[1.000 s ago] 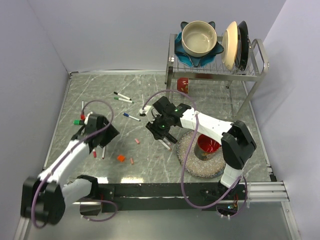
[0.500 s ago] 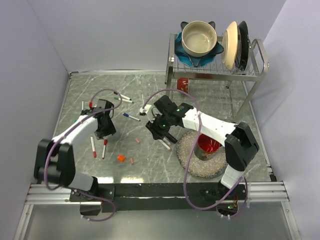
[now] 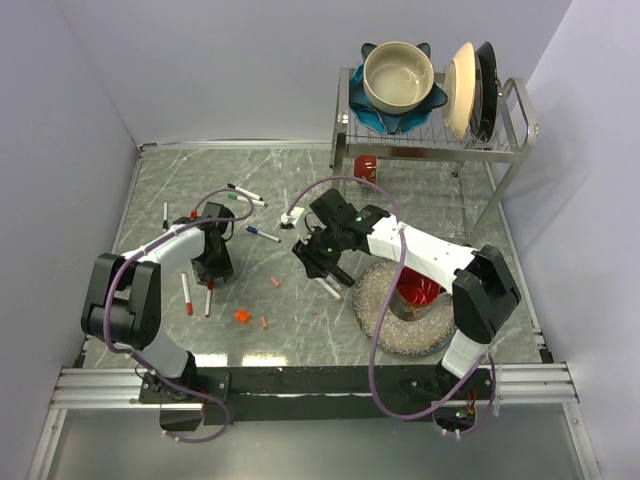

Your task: Open the pen caps

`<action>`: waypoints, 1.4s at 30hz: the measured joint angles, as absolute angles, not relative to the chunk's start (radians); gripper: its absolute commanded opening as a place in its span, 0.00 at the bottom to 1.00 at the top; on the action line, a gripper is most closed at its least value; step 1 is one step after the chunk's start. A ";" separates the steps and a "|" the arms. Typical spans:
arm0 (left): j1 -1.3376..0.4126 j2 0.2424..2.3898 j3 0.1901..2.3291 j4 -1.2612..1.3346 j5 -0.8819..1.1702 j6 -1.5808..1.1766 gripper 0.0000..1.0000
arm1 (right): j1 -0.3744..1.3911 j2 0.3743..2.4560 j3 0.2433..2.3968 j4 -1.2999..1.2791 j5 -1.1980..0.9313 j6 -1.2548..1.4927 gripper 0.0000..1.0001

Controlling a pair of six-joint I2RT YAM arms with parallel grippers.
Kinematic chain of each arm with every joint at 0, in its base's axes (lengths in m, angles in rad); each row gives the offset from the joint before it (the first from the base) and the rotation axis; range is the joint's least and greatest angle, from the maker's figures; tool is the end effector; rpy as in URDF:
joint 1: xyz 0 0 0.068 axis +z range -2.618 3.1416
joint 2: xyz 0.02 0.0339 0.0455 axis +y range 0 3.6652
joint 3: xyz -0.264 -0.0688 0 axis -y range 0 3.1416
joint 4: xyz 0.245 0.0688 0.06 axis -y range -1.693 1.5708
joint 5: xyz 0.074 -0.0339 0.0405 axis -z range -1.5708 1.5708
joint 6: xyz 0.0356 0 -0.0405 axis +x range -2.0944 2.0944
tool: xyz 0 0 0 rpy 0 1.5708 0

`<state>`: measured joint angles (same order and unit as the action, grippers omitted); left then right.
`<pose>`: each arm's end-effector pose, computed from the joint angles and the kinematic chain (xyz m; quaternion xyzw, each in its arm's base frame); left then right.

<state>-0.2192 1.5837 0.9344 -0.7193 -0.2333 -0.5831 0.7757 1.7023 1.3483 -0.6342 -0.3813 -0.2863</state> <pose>0.2718 -0.0521 0.1707 -0.1904 0.9697 0.0675 0.1375 0.2507 0.2644 0.2572 -0.5232 0.7834 0.2444 0.2296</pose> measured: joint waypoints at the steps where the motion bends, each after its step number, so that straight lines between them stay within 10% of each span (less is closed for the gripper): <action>1: -0.219 1.584 0.934 -0.719 -0.235 -0.583 0.56 | 0.776 1.702 1.348 -0.634 -0.383 -0.286 0.45; 26: -0.139 1.591 0.919 -0.709 -0.280 -0.591 0.44 | 0.758 1.700 1.348 -0.636 -0.397 -0.286 0.46; 36: -0.105 1.608 0.916 -0.678 -0.201 -0.581 0.03 | 0.752 1.696 1.348 -0.636 -0.413 -0.286 0.45; 42: -0.098 1.538 0.860 -0.610 -0.093 -0.581 0.01 | 0.741 1.671 1.341 -0.640 -0.476 -0.307 0.47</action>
<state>-0.0982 1.5375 0.8597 -0.6102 -0.0933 -0.5812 0.7414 1.6714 1.3415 -0.6395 -0.4763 -0.3073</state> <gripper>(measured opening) 0.063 0.455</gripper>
